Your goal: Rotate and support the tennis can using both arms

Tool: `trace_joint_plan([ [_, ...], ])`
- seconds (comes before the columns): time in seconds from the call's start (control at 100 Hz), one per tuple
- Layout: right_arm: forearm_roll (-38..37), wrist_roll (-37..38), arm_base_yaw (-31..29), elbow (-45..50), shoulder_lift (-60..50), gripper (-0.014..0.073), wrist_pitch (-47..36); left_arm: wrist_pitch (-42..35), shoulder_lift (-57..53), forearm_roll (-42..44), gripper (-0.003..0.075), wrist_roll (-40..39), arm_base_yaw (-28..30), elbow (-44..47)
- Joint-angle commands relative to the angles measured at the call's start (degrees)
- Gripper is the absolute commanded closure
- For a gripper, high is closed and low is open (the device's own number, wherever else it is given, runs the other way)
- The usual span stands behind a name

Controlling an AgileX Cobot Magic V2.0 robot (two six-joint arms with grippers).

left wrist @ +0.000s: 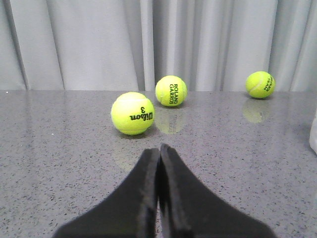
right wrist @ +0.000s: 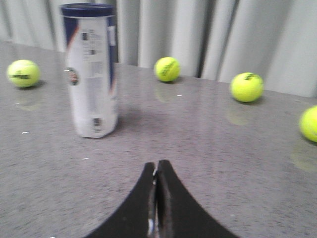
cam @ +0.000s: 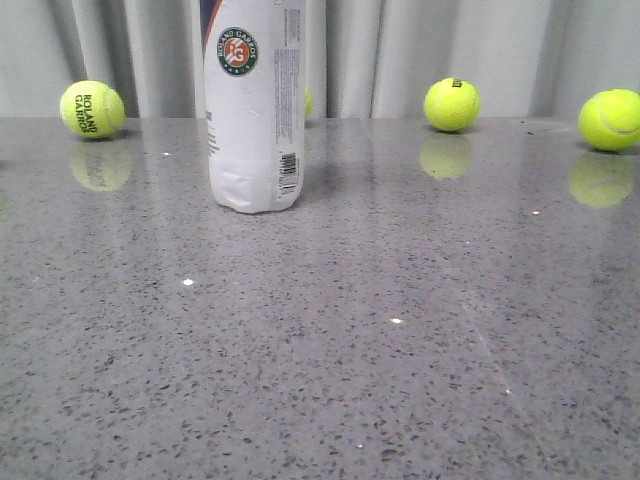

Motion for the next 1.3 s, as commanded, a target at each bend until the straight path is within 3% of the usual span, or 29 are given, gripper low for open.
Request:
trace_joint_plan([
  [0.0,-1.3,-0.2,-4.7,0.8,0.5,0.0662,-8.1,-4.4,-2.0,0.0,0.074,-0.3,0.0,2.5],
  [0.25,0.0,-0.2,-17.9,8.5,-0.3,0.0662,-18.2,-4.4,-2.0,0.0,0.074,-0.3,0.0,2.5],
  [0.51,0.2,-0.2,-26.5,16.4,-5.6,0.0662,-24.3,-4.4,-2.0,0.0,0.074,-0.3,0.0,2.5],
  [0.65,0.2,-0.2,-27.5,21.2,-11.1,0.0662,-24.3,-4.4,-2.0,0.0,0.074,-0.3,0.0,2.5],
  [0.72,0.2,-0.2,-27.5,20.9,-14.2,0.0662,-19.5,-4.4,-2.0,0.0,0.074,-0.3,0.0,2.5],
  [1.29,0.2,-0.2,-27.5,20.9,-13.9,0.0662,-19.9,-4.4,-1.9,0.0,0.074,-0.3,0.0,2.5],
])
